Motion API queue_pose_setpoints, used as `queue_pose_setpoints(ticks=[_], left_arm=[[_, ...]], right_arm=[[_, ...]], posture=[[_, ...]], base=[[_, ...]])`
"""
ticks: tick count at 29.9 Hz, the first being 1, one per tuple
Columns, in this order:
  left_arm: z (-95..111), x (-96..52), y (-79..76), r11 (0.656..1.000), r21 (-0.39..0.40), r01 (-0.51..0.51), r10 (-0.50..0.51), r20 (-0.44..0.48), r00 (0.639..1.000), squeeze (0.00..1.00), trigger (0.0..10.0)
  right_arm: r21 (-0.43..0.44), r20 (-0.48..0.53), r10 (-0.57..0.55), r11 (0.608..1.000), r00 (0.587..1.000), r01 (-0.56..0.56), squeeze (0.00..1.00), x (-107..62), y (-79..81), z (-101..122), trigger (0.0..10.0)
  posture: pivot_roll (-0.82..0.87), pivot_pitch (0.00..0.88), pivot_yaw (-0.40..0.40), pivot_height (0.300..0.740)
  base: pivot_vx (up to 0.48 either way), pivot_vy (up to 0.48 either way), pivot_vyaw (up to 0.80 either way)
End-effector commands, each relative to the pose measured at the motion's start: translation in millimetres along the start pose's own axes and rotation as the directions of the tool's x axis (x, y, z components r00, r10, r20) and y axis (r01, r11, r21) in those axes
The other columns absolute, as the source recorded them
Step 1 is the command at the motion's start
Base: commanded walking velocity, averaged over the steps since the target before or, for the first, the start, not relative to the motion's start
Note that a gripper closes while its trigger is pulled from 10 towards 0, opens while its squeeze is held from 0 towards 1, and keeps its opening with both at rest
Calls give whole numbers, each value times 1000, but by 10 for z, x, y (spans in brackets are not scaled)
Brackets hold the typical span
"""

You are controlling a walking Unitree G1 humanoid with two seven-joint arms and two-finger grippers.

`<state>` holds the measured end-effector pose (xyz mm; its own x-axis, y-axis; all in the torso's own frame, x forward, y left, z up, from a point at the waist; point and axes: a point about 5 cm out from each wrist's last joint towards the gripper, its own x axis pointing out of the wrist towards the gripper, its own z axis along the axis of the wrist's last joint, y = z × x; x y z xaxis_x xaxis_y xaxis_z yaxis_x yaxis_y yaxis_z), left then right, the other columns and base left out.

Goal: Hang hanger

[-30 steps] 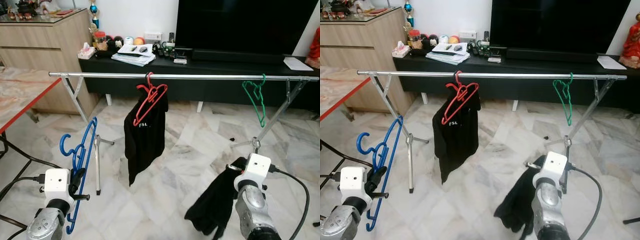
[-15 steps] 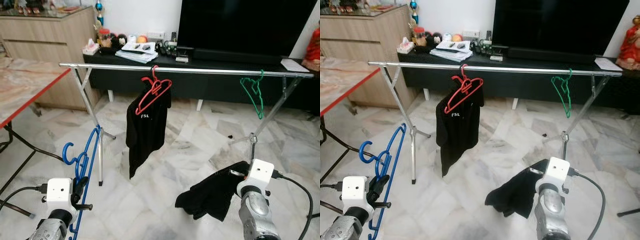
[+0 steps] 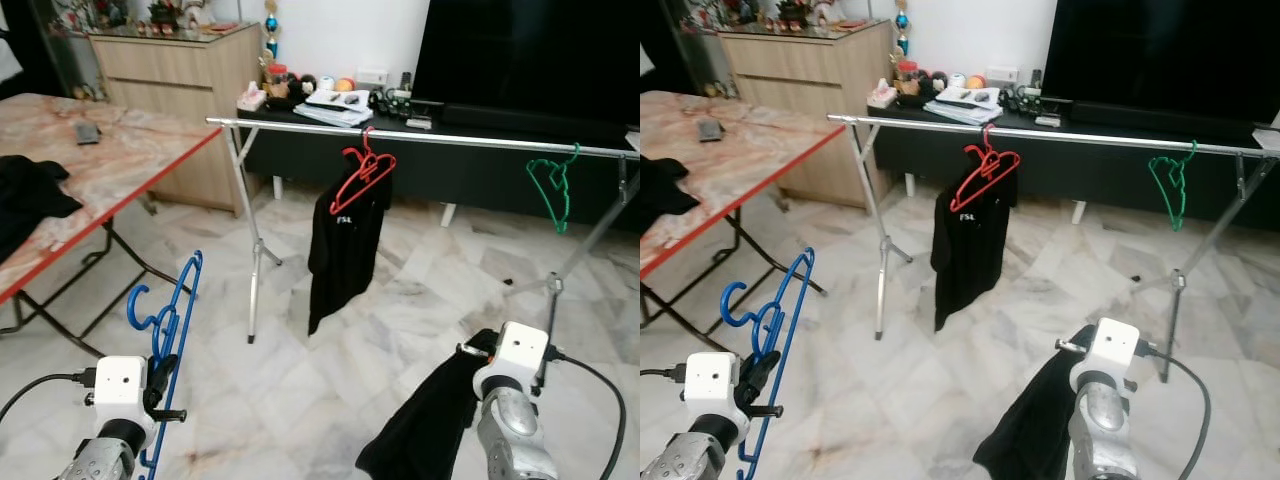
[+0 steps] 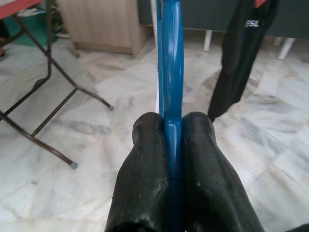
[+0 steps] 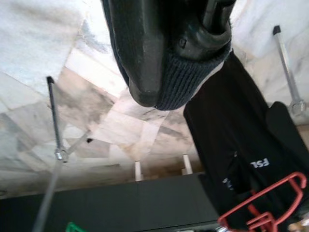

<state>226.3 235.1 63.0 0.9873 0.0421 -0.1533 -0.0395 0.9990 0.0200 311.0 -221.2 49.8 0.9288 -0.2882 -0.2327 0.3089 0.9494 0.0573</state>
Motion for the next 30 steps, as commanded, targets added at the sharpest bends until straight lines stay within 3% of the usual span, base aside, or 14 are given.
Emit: queue_pose_setpoints(ticks=[1, 9, 15, 16, 17, 18, 19, 20, 21, 22, 30], left_arm=[[87, 13, 16, 1000, 3, 15, -15, 21, 1000, 0, 10000], [126, 60, -19, 998, 20, 67, -67, 9, 998, 0, 10000], [145, 150, -118, 974, 103, 204, -201, -42, 979, 0, 10000], [148, 206, -175, 945, 145, 293, -283, -86, 955, 0, 10000], [148, 206, -175, 945, 145, 293, -283, -86, 955, 0, 10000], [145, 240, -202, 924, 173, 340, -324, -116, 939, 0, 10000], [140, 312, -243, 876, 218, 431, -398, -178, 900, 0, 10000], [140, 312, -243, 876, 218, 431, -398, -178, 900, 0, 10000], [162, 375, -285, 829, 239, 505, -462, -215, 861, 0, 10000], [178, 399, -304, 813, 241, 530, -484, -225, 846, 0, 10000], [363, 542, -604, 609, 237, 757, -688, -316, 653, 0, 10000]], right_arm=[[-7, 44, 17, 1000, 999, -17, 0, 48, 50, 151, 10000], [-13, 49, 41, 999, 998, -40, 0, 116, 143, 283, 10000], [-64, -74, 26, 997, 997, -31, 0, 193, 187, 217, 10000], [-81, -129, 60, 994, 990, -71, 0, 229, 263, 211, 10000], [-81, -129, 60, 994, 990, -71, 0, 229, 263, 211, 10000], [-98, -142, 96, 989, 985, -111, 0, 246, 324, 231, 10000], [-177, -142, 178, 963, 974, -202, 0, 279, 469, 323, 10000], [-177, -142, 178, 963, 974, -202, 0, 279, 469, 323, 10000], [-269, -117, 224, 931, 968, -248, 0, 309, 569, 441, 10000], [-300, -109, 237, 918, 965, -259, 0, 320, 601, 483, 10000], [-348, -78, 304, 884, 950, -312, 0, 382, 858, 793, 10000]], posture=[[84, 38, -15, 740], [76, 54, -20, 740], [88, 44, -35, 740], [89, 45, -36, 740], [89, 45, -36, 740], [90, 44, -36, 740], [92, 44, -36, 740], [92, 44, -36, 740], [91, 38, -36, 740], [92, 37, -35, 740], [94, 33, -42, 740]], base=[[0, 0, 0], [0, 0, 0], [0, 0, 0], [0, 0, 0], [0, 0, 0], [0, 0, 0], [0, 0, 0], [0, 0, 0], [0, 0, 0], [0, 0, 0], [0, 0, 0]])
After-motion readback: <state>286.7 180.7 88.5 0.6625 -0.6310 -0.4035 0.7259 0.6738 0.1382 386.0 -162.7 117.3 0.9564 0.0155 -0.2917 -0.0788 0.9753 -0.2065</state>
